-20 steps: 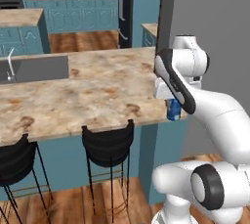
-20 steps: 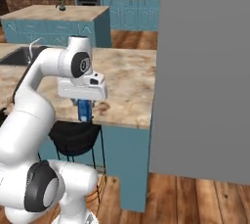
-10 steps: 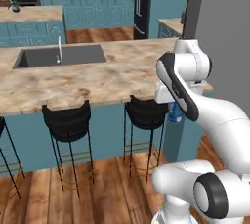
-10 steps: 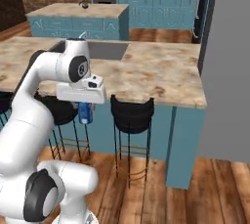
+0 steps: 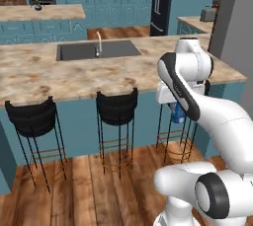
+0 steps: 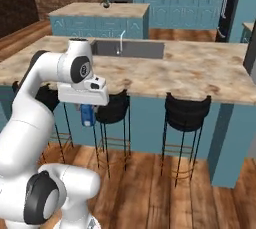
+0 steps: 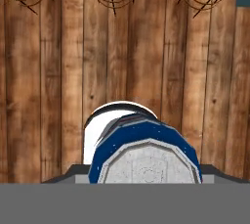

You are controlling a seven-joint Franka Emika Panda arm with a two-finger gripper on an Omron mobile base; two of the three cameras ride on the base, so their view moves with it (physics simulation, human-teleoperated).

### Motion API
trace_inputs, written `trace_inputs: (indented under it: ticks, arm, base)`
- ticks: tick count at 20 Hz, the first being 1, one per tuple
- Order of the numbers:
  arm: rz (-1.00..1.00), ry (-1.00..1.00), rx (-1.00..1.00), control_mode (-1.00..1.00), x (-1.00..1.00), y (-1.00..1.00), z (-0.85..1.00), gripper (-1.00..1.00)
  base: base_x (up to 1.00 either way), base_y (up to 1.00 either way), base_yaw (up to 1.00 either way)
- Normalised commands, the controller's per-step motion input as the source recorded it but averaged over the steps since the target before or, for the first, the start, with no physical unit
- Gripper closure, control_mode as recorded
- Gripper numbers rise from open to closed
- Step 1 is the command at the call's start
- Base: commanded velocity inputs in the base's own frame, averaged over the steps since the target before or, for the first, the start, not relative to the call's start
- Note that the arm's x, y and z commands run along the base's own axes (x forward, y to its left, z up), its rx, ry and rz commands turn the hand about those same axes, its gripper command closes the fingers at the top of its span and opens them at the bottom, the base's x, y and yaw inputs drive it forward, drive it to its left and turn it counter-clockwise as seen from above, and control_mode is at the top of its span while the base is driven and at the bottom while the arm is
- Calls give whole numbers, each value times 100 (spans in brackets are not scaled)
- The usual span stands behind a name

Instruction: Four empty soda cans are scattered around the kitchen. Gather all the cans and cluster them next to the stove for recycling.

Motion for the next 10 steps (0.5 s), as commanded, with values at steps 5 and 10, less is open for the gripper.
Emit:
trace_inputs:
  ticks: [5,10]
  arm:
    - [0,0,0,100,0,0,0,100]
    - [0,0,0,100,0,0,0,100]
  base:
    - [-42,100,2]
    - [-7,100,0]
